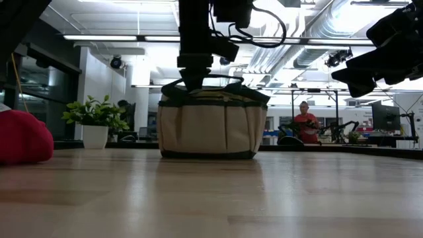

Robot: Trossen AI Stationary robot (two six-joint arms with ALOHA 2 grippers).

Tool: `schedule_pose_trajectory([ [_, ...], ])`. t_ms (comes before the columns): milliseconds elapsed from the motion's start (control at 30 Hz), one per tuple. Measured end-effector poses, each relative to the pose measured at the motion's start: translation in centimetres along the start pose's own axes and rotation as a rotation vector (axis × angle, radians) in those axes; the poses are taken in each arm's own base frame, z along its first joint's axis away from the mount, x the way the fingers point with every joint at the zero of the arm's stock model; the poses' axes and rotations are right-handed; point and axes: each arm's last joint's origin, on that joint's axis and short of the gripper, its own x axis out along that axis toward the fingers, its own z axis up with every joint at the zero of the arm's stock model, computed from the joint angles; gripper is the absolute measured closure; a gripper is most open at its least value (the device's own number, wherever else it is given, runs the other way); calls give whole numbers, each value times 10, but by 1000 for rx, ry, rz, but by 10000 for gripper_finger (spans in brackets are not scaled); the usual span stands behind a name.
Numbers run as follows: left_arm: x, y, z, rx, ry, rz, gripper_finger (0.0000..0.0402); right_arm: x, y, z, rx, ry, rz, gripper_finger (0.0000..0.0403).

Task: Pick & Place Garden tools in Gardening bag
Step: Put the green shears into the gardening bag, then put the red gloves into the gardening bag

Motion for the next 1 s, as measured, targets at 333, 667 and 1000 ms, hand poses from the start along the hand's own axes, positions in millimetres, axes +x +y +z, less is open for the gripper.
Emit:
schedule_pose_trajectory([
  [333,0,-1,0,42,0,-19,348,0,0,0,0,0,0,214],
  [667,0,-1,0,38,-3,-14,340,0,0,0,0,0,0,214],
  [1000,0,-1,0,36,1,8,266,0,0,0,0,0,0,214],
])
